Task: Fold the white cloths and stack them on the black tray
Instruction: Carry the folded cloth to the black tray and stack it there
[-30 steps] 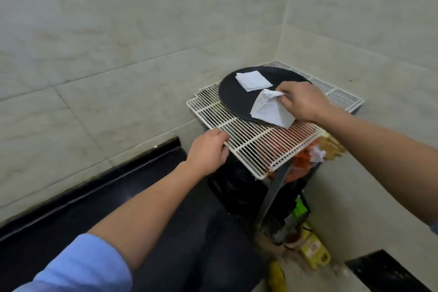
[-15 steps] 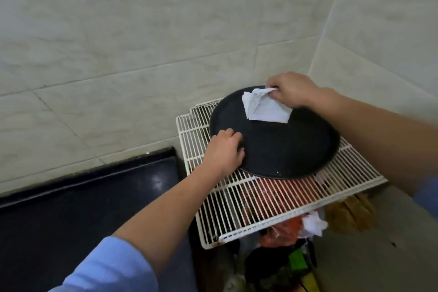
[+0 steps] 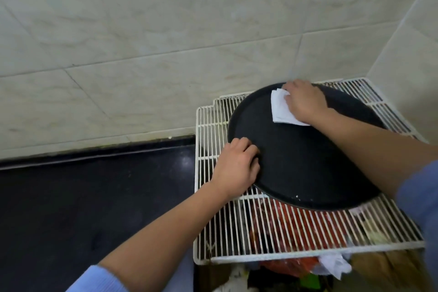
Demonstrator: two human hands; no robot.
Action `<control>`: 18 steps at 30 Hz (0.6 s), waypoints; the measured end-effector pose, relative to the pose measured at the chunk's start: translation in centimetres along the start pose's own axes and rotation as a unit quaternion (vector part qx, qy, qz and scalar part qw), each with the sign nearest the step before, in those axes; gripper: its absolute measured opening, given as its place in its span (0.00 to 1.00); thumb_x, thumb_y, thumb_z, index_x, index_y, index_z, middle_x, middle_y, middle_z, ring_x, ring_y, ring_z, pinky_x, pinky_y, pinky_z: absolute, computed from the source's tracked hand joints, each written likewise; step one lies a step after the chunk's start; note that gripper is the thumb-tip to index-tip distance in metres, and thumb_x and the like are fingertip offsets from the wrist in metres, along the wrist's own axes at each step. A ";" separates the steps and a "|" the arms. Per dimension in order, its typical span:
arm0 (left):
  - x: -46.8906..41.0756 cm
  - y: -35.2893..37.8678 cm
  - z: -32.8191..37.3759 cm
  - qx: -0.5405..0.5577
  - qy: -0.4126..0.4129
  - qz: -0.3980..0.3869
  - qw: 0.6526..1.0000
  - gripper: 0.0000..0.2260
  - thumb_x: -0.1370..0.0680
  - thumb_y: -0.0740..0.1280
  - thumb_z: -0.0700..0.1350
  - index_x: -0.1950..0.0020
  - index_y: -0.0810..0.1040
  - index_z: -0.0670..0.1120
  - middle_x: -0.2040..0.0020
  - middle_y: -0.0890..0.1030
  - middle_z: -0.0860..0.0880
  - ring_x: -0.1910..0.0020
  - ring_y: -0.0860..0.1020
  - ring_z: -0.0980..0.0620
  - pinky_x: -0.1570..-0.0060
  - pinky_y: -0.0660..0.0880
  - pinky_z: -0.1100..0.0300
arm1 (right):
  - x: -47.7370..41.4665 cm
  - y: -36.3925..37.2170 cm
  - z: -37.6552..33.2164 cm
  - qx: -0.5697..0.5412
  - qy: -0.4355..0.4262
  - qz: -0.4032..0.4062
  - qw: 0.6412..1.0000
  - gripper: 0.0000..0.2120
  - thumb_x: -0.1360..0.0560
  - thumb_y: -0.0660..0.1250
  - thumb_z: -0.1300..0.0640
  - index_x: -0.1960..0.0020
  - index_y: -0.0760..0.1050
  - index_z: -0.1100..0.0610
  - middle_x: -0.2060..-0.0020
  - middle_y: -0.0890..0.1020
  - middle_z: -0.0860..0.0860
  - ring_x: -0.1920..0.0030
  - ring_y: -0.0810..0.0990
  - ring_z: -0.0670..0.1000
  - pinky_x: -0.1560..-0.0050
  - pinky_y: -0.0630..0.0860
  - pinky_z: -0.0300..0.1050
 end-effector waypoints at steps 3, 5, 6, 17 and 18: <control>0.0 0.1 -0.2 0.011 0.002 0.006 1.000 0.13 0.24 0.58 0.49 0.48 0.78 0.45 0.50 0.75 0.48 0.51 0.71 0.50 0.48 0.71 0.53 | 0.4 1.1 0.0 0.017 0.012 0.027 0.999 0.17 0.20 0.56 0.57 0.33 0.69 0.56 0.41 0.76 0.59 0.42 0.74 0.62 0.44 0.68 0.55; -0.1 0.1 -0.2 0.015 0.007 0.013 1.000 0.12 0.24 0.59 0.48 0.48 0.79 0.44 0.50 0.75 0.48 0.51 0.71 0.50 0.48 0.71 0.54 | 0.3 1.1 -0.1 0.027 0.004 0.032 0.999 0.17 0.19 0.54 0.55 0.33 0.70 0.57 0.41 0.76 0.59 0.42 0.74 0.62 0.46 0.68 0.55; -0.1 0.1 -0.2 0.017 0.010 0.013 1.000 0.12 0.24 0.59 0.48 0.49 0.79 0.44 0.49 0.75 0.48 0.51 0.71 0.50 0.48 0.71 0.54 | 0.2 1.2 -0.1 0.034 0.000 0.030 0.999 0.17 0.19 0.53 0.55 0.33 0.70 0.57 0.41 0.76 0.60 0.42 0.74 0.62 0.46 0.68 0.55; 5.1 -7.9 -7.2 -0.031 -0.044 0.066 0.996 0.08 0.25 0.65 0.44 0.48 0.78 0.43 0.51 0.77 0.46 0.54 0.76 0.45 0.57 0.74 0.52 | 1.8 -6.4 -13.8 -0.021 -0.103 0.107 0.989 0.15 0.23 0.59 0.59 0.39 0.76 0.58 0.43 0.77 0.59 0.41 0.73 0.62 0.44 0.69 0.55; 6.9 -8.5 -9.3 -0.045 -0.077 0.054 0.995 0.08 0.24 0.64 0.45 0.47 0.77 0.43 0.51 0.77 0.46 0.53 0.76 0.45 0.58 0.74 0.52 | 2.7 -6.7 -17.2 -0.036 -0.134 0.100 0.985 0.14 0.23 0.59 0.58 0.40 0.77 0.57 0.44 0.78 0.58 0.42 0.74 0.62 0.45 0.70 0.54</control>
Point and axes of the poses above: each hand's wrist, its own x-axis away from the middle knuckle, its own y-axis out of the palm, z = x × y, the point moved 9 cm from there along -x, towards the middle knuckle
